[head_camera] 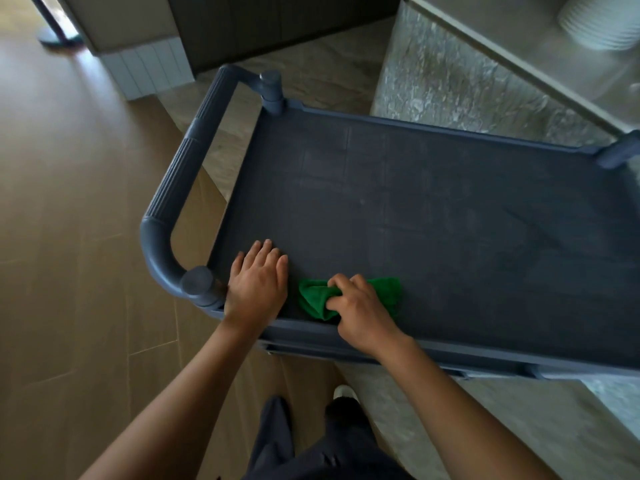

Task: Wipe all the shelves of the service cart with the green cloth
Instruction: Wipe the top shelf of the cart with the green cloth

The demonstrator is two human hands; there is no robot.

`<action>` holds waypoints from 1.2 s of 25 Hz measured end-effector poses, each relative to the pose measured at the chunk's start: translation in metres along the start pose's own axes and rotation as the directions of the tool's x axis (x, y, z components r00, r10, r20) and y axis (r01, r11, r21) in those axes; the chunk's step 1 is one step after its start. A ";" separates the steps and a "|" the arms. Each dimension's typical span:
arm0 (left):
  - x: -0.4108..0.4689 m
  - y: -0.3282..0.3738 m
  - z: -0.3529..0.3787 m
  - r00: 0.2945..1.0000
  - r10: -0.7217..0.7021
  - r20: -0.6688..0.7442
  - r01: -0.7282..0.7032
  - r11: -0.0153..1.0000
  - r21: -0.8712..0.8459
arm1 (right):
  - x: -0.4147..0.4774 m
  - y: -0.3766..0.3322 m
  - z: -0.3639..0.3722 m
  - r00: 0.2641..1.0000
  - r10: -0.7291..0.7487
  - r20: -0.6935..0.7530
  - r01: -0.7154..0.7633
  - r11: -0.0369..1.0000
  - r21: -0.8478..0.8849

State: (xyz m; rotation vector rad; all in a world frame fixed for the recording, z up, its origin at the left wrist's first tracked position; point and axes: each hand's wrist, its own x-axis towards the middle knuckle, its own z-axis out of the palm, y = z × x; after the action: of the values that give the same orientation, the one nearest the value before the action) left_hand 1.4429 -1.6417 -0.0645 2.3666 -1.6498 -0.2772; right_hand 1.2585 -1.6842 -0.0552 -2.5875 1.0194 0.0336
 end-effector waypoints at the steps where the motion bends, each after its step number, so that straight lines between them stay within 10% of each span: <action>1: 0.001 0.005 0.001 1.000 -0.022 -0.002 0.022 1.000 0.008 | -0.007 0.010 -0.003 1.000 -0.008 0.014 0.008 1.000 -0.001; 13: 0.000 0.063 0.024 1.000 -0.012 0.021 0.011 0.998 0.058 | -0.035 0.069 -0.016 0.989 -0.136 0.066 0.138 0.990 -0.022; 30: 0.003 0.062 0.021 0.993 -0.035 0.113 0.025 0.996 0.088 | 0.127 0.106 -0.036 0.977 0.156 -0.147 -0.163 0.986 -0.041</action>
State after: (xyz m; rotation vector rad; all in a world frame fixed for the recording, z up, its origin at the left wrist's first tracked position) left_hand 1.3821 -1.6672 -0.0654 2.4837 -1.7113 -0.3602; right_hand 1.2780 -1.8514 -0.0741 -2.5793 1.2933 -0.0882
